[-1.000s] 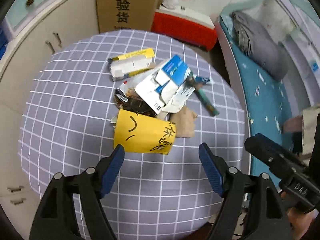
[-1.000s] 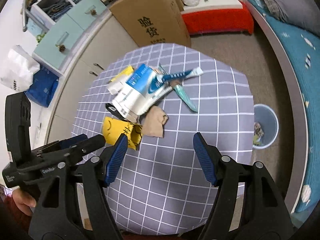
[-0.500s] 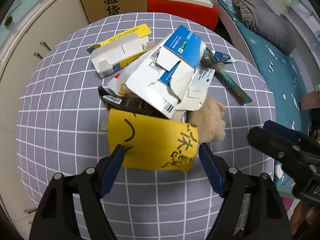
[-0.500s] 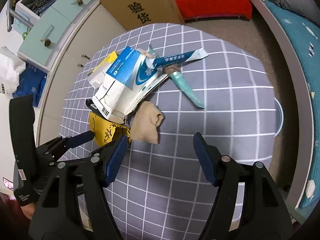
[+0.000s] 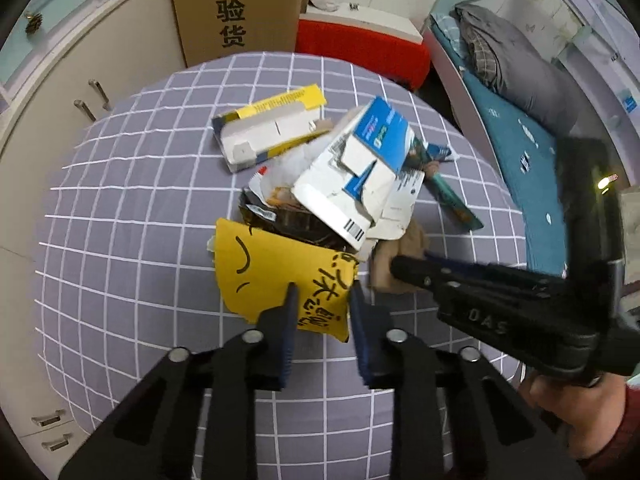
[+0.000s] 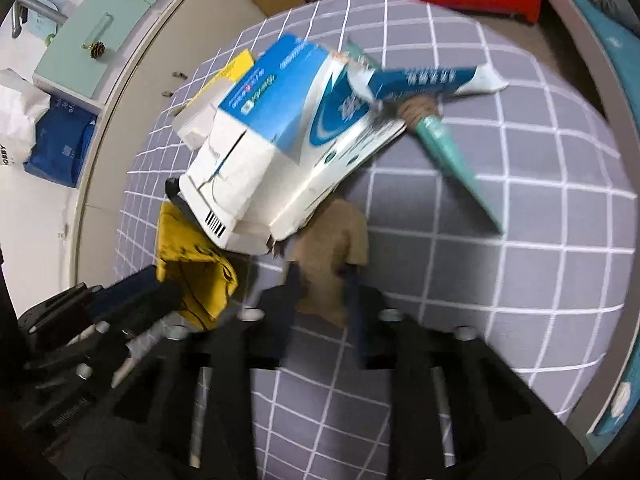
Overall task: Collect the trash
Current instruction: 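Carry the yellow cup and brown paper to the blue bin and release them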
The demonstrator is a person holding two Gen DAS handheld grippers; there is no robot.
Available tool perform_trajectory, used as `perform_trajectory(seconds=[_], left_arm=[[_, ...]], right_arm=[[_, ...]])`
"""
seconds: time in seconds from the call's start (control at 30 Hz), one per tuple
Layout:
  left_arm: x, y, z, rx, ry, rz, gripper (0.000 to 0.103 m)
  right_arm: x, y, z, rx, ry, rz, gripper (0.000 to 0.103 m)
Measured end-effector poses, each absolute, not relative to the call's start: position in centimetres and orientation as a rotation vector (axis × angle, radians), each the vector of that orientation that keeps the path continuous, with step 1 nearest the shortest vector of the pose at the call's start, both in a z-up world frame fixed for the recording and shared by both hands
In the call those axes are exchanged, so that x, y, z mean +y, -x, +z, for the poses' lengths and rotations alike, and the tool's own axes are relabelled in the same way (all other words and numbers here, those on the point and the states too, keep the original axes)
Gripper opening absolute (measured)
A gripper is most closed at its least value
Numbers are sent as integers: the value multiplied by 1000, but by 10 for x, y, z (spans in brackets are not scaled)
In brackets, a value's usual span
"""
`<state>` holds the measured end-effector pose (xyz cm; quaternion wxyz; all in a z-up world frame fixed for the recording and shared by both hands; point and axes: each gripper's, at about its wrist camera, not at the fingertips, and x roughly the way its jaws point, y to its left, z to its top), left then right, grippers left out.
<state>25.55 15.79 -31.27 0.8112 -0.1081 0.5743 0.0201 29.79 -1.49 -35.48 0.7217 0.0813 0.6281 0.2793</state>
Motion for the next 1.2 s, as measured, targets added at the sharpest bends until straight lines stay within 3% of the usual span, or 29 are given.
perform_trajectory(seconds=[0.27,0.57,0.83,1.2], left_arm=[[164,-252,-278,1154,258,122,5],[143,-239,-227,1066,275,140,3],[77,-262,-183,986,222,39,2],[-48,-343,-187,1035,170,-204,2]], right_arm=[[-38,-283,-326,1355,-233,673,9],[-75,-275,-267,1227,-288,701,9],[-123,-283,-232,1141,-333,656,9],[-263,-307,-220,1073,-427,432,9]])
